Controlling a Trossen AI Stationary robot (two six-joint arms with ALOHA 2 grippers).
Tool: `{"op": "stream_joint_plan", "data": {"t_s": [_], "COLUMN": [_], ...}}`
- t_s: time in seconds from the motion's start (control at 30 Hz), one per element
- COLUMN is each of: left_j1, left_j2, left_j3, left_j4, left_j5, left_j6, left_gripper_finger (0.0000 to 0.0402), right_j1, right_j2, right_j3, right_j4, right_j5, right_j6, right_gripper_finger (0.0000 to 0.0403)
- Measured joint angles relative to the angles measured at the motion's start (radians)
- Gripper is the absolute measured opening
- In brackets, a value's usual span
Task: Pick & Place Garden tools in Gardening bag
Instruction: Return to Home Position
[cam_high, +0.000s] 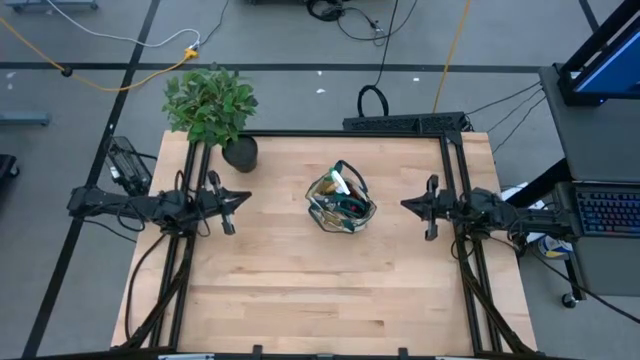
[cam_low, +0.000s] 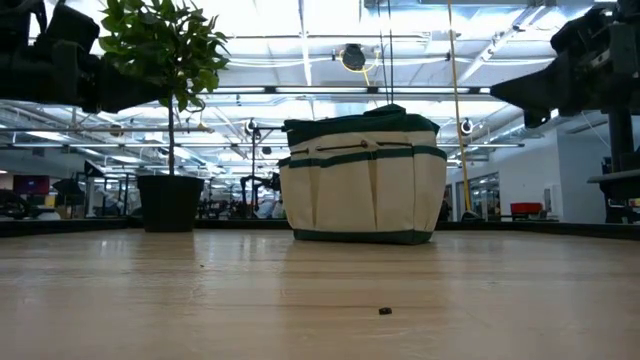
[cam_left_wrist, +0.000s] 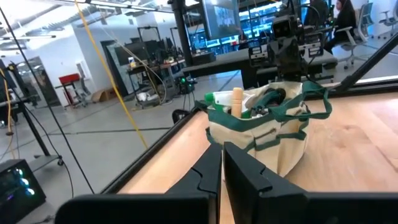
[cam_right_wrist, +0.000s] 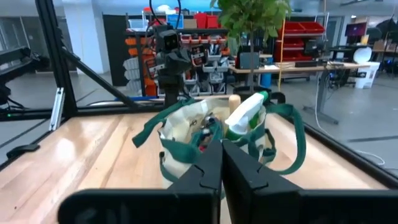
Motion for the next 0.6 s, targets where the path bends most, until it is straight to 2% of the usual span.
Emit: {"op": "stream_joint_plan", "data": {"t_s": [0.6], "left_j1": [0.0], "left_j2": [0.0], "left_j3": [0.0], "left_j4": [-0.003], "left_j5": [-0.003], "left_j6": [-0.007], "left_gripper_finger": [0.0024], "right_j1": [0.0], "right_j2": [0.0], "right_j3": [-0.071], "right_j4": [0.0], "right_j5": [0.0], "right_j6": [0.076], "right_gripper_finger": [0.0]}}
